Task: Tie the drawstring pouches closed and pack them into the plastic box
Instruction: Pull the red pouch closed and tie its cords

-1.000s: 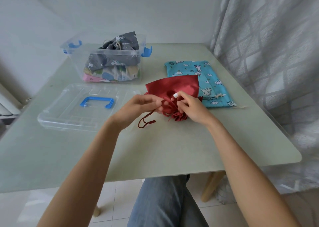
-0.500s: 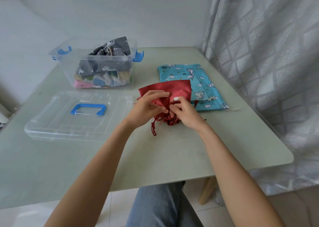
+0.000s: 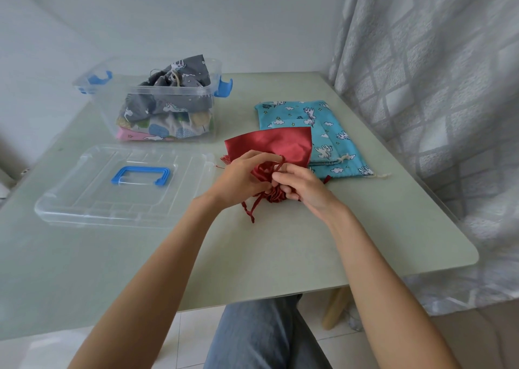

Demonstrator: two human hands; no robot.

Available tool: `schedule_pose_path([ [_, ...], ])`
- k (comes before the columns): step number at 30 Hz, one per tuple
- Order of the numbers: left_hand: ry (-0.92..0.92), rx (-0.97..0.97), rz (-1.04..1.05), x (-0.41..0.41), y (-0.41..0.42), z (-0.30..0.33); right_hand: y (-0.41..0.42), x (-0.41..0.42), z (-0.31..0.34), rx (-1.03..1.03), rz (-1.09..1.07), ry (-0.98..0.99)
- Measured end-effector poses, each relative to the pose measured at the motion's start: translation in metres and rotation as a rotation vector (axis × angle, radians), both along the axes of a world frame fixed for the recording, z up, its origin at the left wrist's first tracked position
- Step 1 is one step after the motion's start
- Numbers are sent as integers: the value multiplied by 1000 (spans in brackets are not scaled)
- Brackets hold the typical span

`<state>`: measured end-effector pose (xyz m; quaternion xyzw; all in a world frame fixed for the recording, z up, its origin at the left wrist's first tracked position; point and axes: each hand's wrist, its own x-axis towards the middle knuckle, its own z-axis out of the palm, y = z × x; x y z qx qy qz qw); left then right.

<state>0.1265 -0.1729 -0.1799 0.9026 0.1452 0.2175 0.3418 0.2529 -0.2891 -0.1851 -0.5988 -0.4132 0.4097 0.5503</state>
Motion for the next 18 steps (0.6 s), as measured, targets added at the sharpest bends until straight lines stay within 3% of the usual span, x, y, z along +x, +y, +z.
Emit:
schedule_pose_path([
  [4, -65, 81, 39, -5, 0, 4, 6, -7, -2, 22, -191, -172],
  [8, -240, -62, 183, -13, 0, 2, 7, -8, -4, 40, -210, -124],
  [13, -148, -128, 175, -10, -1, 1, 7, -9, -2, 48, -192, -129],
  [18, -200, -159, 164, -6, -1, 1, 8, -10, -4, 25, -205, -95],
])
